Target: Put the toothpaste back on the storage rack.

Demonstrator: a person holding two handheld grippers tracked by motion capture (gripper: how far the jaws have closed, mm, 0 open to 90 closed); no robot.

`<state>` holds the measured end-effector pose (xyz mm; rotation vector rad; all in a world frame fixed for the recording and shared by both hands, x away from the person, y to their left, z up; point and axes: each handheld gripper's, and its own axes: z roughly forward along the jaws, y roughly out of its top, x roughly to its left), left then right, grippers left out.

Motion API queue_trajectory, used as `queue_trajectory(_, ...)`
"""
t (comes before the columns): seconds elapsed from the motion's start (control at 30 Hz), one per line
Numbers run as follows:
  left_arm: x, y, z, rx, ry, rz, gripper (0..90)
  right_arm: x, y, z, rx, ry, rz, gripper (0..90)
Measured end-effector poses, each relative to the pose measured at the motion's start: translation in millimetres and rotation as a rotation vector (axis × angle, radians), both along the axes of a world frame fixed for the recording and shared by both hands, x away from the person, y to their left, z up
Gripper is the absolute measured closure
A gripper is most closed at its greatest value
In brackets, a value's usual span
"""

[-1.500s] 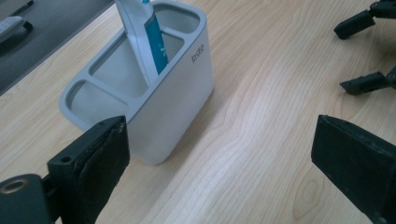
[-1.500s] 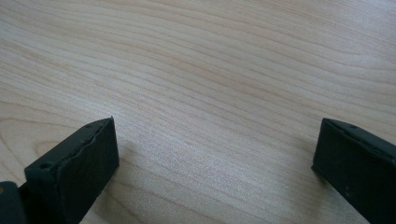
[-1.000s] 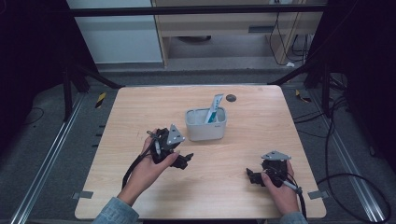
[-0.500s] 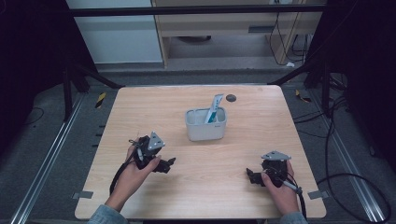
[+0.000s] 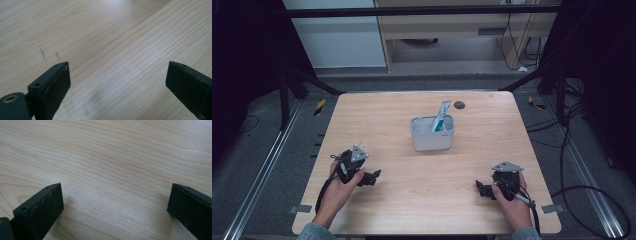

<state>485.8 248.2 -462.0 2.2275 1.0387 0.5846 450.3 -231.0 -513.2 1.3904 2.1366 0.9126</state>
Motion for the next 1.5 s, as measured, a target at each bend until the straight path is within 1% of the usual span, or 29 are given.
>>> queue_trajectory(0.13, 0.8, 10.2, -4.2, -0.01, -0.002, 0.031, 5.5, 0.0, 0.0, 0.0, 0.0, 0.0, 0.0, 0.4)
queue_trajectory(0.2, 1.0, 15.2, -6.2, -0.008, -0.002, 0.034, 5.5, 0.0, 0.0, 0.0, 0.0, 0.0, 0.0, 0.4)
queue_trajectory(0.23, 1.0, 17.1, -7.7, -0.016, -0.004, 0.043, 5.5, 0.0, 0.0, 0.0, 0.0, 0.0, 0.0, 0.4)
queue_trajectory(0.27, 0.8, 19.8, -8.5, -0.017, -0.002, 0.04, 5.5, 0.0, 0.0, 0.0, 0.0, 0.0, 0.0, 0.4)
queue_trajectory(0.33, 0.3, 24.0, -10.7, -0.044, -0.001, 0.048, 5.5, 0.0, 0.0, 0.0, 0.0, 0.0, 0.0, 0.4)
queue_trajectory(0.4, 0.0, 27.6, -12.7, -0.033, 0.0, 0.05, 5.5, 0.0, 0.0, 0.0, 0.0, 0.0, 0.0, 0.4)
queue_trajectory(0.57, 2.0, 39.2, -18.2, -0.043, 0.003, 0.084, 5.5, 0.0, 0.0, 0.0, 0.0, 0.0, 0.0, 0.4)
queue_trajectory(0.7, 4.1, 45.6, -19.5, -0.048, 0.0, 0.101, 5.5, 0.0, 0.0, 0.0, 0.0, 0.0, 0.001, 0.4)
queue_trajectory(0.93, 10.2, 52.7, -24.5, -0.054, 0.012, 0.129, 5.5, 0.0, 0.0, 0.0, 0.0, 0.0, 0.001, 0.4)
queue_trajectory(1.1, 12.5, 54.7, -28.1, -0.053, 0.014, 0.136, 5.5, 0.0, 0.0, 0.0, 0.0, 0.0, 0.0, 0.4)
queue_trajectory(1.23, 13.7, 56.2, -34.7, -0.054, 0.024, 0.141, 5.5, 0.0, 0.0, 0.0, 0.0, 0.0, 0.0, 0.4)
queue_trajectory(1.33, 13.9, 57.9, -41.1, -0.069, 0.026, 0.144, 5.4, 0.0, 0.0, 0.0, 0.0, 0.0, 0.001, 0.4)
queue_trajectory(1.43, 14.9, 61.8, -45.6, -0.116, 0.023, 0.158, 2.8, 0.0, 0.0, 0.0, 0.0, 0.0, 0.001, 0.4)
queue_trajectory(1.5, 15.0, 61.3, -45.6, -0.112, 0.024, 0.158, 2.0, 0.0, 0.0, 0.0, 0.0, 0.0, 0.001, 0.4)
